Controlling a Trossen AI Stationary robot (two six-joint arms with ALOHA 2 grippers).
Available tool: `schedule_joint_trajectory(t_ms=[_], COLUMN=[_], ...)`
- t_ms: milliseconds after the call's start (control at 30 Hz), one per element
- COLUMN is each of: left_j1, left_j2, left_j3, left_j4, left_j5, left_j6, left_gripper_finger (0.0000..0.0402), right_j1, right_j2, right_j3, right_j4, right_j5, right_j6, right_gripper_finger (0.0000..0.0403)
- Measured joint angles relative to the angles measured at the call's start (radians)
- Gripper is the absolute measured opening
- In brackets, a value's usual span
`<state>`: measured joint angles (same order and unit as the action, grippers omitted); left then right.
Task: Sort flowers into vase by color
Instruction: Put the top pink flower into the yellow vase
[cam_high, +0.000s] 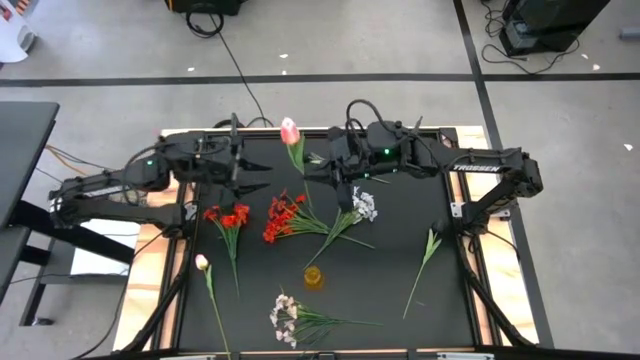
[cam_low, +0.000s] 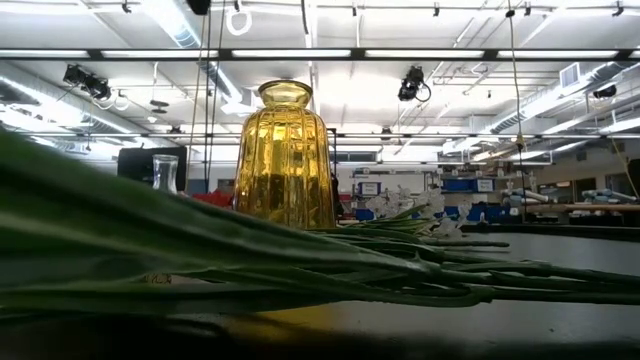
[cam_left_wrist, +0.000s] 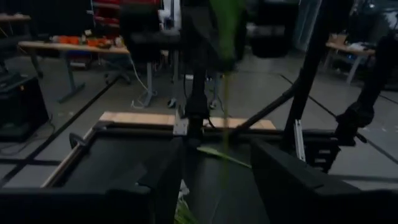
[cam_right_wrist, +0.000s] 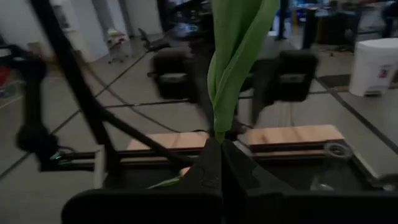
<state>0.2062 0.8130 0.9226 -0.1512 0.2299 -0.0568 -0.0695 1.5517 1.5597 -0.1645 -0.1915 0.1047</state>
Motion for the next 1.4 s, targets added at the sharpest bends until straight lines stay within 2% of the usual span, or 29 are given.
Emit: schedule_joint_trajectory(t_ms=[167,400,833,1100,1400], left_j1=[0.000,0.000,0.000,0.000,0.000], left_j2=[-0.084,-0.124,-0.099,-0.091,-0.090], left_j3=[0.000,0.000,0.000,0.000,0.000], left_j4=[-0.018,-0.017,-0.017,-0.016,-0.018], left_j5=[-0.059,-0.064,-0.065,-0.065,-0.065], left_j6=[0.001,0.001,-0.002,-0.007,-0.007], left_gripper_finger=[0.0197,0.0197,0.0197,0.0197,0.0197], right_j1=[0.054,0.115,0.198,0.209,0.245], right_j2=[0.000,-0.001,-0.024,-0.016,-0.017], right_j3=[0.000,-0.004,-0.309,-0.502,-0.591], right_j4=[-0.004,0.017,0.329,0.671,0.741], right_j5=[0.022,0.036,-0.046,-0.102,-0.063], right_j6=[-0.003,-0.022,0.008,0.026,-0.048], right_gripper_finger=[0.0000,0.0000,0.0000,0.0000,0.0000])
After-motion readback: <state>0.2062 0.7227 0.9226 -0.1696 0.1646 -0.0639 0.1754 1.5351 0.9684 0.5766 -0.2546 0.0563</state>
